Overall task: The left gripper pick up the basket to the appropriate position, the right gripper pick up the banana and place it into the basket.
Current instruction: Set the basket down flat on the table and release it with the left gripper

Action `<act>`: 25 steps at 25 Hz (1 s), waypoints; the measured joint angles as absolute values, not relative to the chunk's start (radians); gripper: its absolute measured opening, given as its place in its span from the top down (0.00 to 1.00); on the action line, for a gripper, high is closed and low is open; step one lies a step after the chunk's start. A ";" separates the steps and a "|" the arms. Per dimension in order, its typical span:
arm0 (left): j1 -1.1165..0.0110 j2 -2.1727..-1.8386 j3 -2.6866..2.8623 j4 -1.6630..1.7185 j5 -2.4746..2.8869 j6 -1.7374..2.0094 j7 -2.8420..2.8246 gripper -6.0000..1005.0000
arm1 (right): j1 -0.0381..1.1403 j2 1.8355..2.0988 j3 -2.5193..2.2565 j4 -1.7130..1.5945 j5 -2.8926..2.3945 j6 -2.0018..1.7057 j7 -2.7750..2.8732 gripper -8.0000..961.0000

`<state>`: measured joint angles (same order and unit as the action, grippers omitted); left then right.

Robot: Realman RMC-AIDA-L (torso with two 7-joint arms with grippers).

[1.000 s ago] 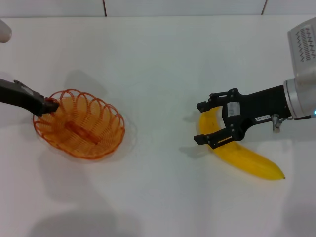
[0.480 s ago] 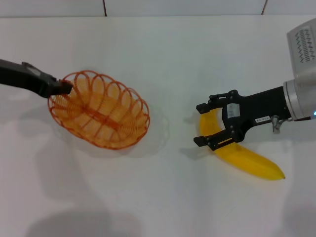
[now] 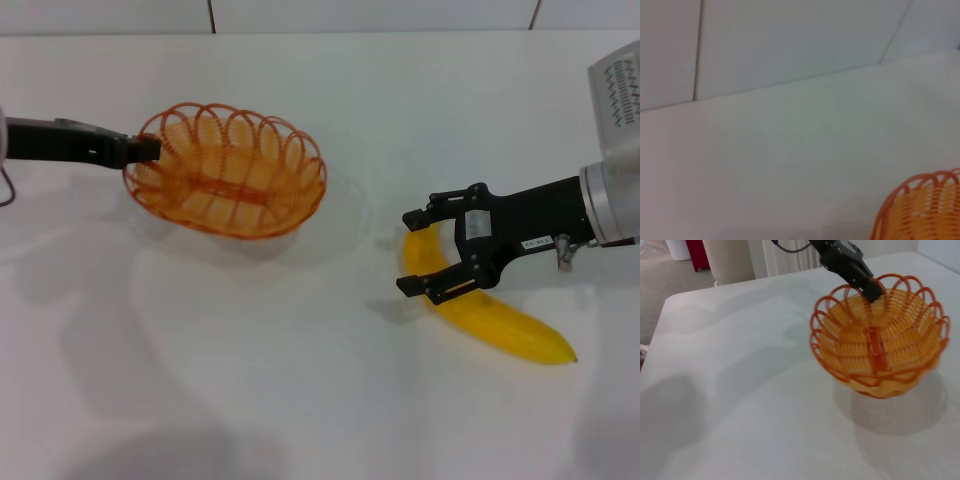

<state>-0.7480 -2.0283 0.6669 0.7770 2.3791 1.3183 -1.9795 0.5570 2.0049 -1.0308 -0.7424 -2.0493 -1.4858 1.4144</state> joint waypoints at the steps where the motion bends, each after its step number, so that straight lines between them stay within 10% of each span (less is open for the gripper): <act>1: -0.751 -2.029 0.667 0.758 2.367 1.303 -1.982 0.93 | 0.557 2.005 -1.031 -0.742 -2.049 -1.487 1.415 0.06; 25: -0.793 -2.032 0.719 0.476 2.299 1.017 -1.986 0.86 | 0.562 2.008 -1.040 -0.742 -2.049 -1.482 1.419 0.06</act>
<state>-0.7926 -2.0316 0.7195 0.4760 2.2991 1.0172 -1.9857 0.5618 2.0080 -1.0400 -0.7418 -2.0493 -1.4821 1.4187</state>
